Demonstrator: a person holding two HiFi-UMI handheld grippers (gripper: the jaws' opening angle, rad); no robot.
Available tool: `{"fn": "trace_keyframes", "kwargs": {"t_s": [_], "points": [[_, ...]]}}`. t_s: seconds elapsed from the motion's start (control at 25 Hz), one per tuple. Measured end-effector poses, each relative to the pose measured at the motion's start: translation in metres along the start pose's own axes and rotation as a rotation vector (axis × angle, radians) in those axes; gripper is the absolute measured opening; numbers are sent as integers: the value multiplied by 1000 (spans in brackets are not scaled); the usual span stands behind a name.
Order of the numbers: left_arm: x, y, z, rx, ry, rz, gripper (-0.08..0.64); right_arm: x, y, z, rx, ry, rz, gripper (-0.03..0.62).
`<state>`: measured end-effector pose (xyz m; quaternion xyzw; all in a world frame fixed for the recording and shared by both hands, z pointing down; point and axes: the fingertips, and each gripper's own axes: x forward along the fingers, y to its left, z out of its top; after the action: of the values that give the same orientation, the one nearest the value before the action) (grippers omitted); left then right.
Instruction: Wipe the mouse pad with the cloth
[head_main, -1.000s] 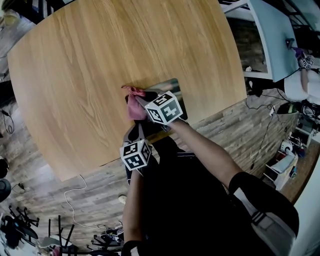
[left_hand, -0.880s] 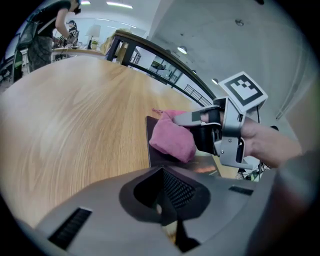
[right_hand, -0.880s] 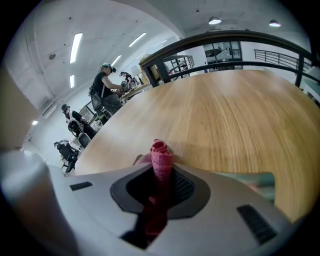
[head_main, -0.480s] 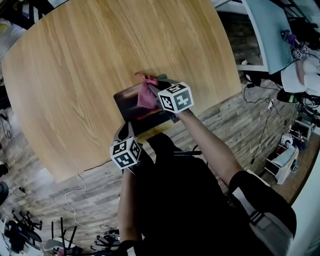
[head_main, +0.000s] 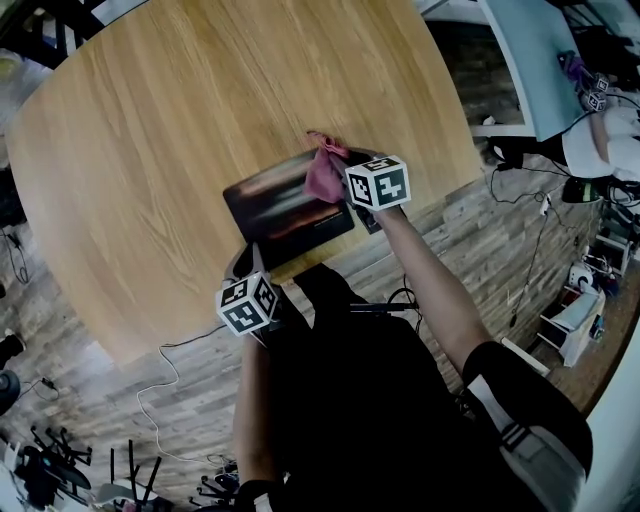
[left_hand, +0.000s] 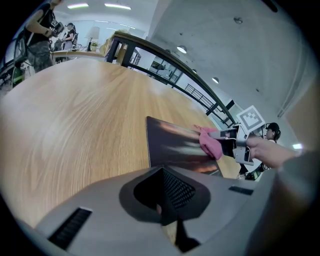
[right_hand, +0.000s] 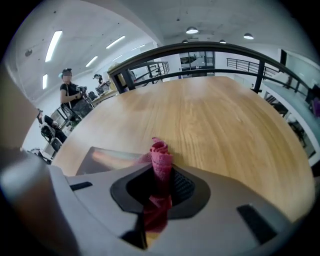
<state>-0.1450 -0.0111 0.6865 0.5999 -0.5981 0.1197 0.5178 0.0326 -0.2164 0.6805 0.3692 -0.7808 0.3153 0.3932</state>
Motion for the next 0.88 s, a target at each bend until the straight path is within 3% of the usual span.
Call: {"fn": "trace_keyframes", "kwargs": {"t_s": [0.12, 0.32, 0.44, 0.6, 0.76, 0.88], "points": [[0, 0, -2, 3, 9, -6, 23, -10, -18, -4, -24, -2, -66, 63], [-17, -3, 0, 43, -25, -5, 23, -36, 9, 13, 25, -83, 14, 63], [-23, -11, -8, 40, -21, -27, 23, -55, 55, 23, -4, -128, 116, 63], [-19, -14, -20, 21, 1, -43, 23, -70, 139, 24, -33, -140, 320, 63], [-18, -12, -28, -2, 17, -53, 23, -68, 216, 10, -11, -75, 532, 63], [-18, -8, -32, -3, 24, -48, 23, -44, 243, -4, 48, 16, 604, 63]]}}
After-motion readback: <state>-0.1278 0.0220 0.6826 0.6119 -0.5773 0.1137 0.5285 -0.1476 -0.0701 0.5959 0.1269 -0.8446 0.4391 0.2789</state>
